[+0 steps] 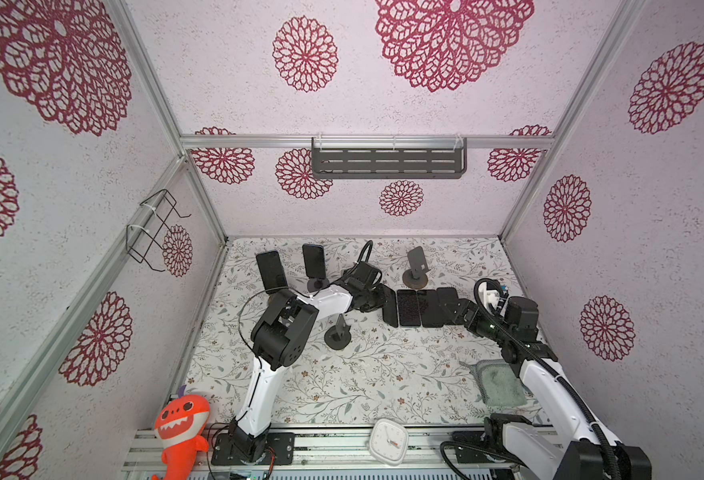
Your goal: Remove the phone from the phone stand
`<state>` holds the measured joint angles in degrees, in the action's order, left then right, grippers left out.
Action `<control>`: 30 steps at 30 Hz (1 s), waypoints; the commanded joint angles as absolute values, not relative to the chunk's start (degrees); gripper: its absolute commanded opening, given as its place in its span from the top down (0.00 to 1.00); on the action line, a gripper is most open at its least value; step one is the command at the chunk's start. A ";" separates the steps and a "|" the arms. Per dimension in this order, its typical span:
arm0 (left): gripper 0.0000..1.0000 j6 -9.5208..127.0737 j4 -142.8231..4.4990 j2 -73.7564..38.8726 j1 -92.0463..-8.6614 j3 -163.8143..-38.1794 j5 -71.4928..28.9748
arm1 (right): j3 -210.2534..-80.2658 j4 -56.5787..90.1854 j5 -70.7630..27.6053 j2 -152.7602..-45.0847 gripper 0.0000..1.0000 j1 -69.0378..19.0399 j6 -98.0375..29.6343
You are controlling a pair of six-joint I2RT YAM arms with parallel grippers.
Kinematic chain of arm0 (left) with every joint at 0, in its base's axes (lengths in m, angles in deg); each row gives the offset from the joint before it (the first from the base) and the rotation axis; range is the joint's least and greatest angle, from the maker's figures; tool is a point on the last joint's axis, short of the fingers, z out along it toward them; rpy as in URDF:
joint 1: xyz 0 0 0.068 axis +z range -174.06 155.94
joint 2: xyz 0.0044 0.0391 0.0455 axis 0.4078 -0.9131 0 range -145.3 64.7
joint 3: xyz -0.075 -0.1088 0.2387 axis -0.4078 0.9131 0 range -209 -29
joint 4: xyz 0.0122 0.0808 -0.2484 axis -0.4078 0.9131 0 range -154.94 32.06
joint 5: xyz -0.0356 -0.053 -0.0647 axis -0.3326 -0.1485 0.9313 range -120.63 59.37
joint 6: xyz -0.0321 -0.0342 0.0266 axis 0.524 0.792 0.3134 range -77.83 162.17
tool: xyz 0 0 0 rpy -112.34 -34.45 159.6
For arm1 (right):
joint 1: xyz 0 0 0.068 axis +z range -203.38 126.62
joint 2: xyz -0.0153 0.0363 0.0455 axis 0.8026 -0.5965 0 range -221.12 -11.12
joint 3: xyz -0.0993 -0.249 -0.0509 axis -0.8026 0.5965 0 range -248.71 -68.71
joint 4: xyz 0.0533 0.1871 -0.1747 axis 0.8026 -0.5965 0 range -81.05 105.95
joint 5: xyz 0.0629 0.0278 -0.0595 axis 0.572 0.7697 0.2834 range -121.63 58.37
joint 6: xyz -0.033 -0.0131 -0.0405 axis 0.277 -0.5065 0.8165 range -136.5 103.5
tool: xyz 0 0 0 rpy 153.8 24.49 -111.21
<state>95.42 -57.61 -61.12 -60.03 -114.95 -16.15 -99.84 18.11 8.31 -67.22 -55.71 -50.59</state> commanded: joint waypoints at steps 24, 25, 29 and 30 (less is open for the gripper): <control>0.46 97.20 -58.00 -64.16 -60.00 -111.88 -18.67 | -99.56 18.06 6.78 -65.69 0.03 -55.93 -49.03; 0.44 97.19 -58.00 -64.24 -59.96 -111.88 -18.62 | -99.48 18.10 6.76 -65.69 0.03 -55.89 -49.01; 0.33 97.19 -58.02 -64.49 -60.00 -111.88 -18.41 | -99.38 18.06 6.70 -65.68 0.03 -55.93 -49.02; 0.31 97.19 -57.84 -64.44 -60.01 -111.86 -18.41 | -99.38 18.06 6.69 -65.67 0.03 -55.94 -48.94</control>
